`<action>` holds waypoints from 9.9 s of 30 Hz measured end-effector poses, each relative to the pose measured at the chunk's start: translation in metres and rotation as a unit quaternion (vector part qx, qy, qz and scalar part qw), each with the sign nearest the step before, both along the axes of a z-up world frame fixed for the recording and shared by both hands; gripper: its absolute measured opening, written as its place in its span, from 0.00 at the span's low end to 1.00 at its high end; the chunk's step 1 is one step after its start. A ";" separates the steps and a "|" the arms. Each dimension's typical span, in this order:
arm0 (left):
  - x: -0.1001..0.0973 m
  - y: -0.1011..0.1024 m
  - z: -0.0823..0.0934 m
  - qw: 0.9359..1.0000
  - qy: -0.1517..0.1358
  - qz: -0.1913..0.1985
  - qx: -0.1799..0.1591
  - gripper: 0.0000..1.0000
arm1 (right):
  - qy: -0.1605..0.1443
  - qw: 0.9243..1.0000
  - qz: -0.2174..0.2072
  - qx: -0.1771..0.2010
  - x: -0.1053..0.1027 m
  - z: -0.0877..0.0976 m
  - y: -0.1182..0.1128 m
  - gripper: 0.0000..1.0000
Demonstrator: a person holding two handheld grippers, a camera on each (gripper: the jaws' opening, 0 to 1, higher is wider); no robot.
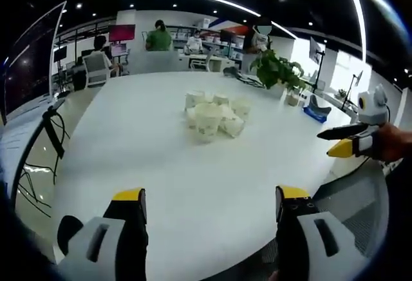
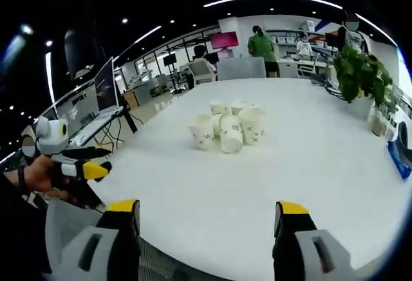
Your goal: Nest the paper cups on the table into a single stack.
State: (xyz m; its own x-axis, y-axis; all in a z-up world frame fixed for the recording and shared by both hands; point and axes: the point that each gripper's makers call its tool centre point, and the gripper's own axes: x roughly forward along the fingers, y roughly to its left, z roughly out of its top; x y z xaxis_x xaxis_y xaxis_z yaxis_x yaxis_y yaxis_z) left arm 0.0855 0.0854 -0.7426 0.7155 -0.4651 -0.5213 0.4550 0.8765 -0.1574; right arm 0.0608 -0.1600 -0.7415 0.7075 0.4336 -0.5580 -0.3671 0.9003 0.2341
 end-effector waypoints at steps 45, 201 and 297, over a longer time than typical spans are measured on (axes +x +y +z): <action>0.006 0.008 0.000 1.000 0.001 0.011 -0.007 0.82 | -0.038 0.991 0.124 -0.043 0.090 0.030 0.059 0.81; 0.014 0.000 -0.002 1.000 0.011 -0.014 -0.023 0.74 | 0.106 0.820 0.443 -0.345 0.123 -0.077 0.136 0.00; 0.018 -0.005 -0.008 0.999 0.008 -0.041 -0.016 0.76 | 0.063 0.917 0.335 -0.207 0.155 -0.001 0.109 0.42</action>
State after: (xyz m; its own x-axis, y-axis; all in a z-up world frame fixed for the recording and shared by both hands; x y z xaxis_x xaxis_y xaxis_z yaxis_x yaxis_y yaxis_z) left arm 0.1034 0.0802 -0.7509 0.6663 -0.5381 -0.5162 0.5220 0.8310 -0.1925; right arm 0.2158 -0.0507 -0.7426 0.2785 0.4808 -0.8314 -0.8640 0.5035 0.0018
